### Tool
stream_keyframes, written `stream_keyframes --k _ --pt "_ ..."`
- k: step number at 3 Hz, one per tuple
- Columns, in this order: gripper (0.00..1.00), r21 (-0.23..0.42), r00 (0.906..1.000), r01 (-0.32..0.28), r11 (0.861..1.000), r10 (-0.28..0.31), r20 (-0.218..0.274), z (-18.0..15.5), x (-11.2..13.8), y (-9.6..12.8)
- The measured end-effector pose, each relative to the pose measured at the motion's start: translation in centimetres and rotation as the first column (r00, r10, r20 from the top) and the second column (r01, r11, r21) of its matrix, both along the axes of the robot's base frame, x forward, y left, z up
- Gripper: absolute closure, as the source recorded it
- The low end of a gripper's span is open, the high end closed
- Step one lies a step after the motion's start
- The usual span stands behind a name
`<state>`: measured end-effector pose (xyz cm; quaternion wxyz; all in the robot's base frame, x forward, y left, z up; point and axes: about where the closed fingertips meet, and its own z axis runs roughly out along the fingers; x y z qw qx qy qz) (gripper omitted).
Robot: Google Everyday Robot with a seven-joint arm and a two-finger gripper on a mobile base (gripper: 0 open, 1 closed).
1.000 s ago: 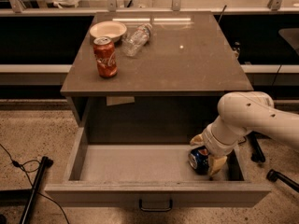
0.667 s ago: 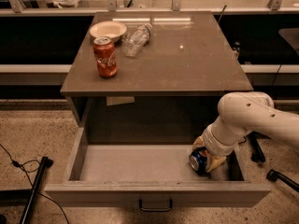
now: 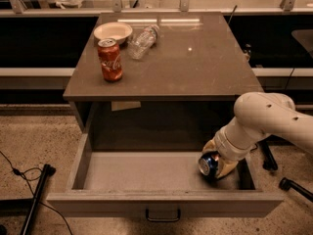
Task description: Pick pepsi can from top drawer and place on counter
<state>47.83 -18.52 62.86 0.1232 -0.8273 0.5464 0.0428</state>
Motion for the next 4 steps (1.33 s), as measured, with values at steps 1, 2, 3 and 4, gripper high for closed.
stream_keyframes --k 1,2,3,4 --pt "1.00 0.088 0.9973 0.033 0.996 -0.039 0.062 4.5 0.5 0.4" --pt "1.00 0.146 0.9897 0.073 0.987 -0.089 0.112 8.5 0.7 0.5" --pt "1.00 0.178 0.9699 0.139 0.974 -0.170 0.174 13.5 0.5 0.1" --pt "1.00 0.183 0.9422 0.204 0.962 -0.244 0.230 19.0 1.7 -0.6"
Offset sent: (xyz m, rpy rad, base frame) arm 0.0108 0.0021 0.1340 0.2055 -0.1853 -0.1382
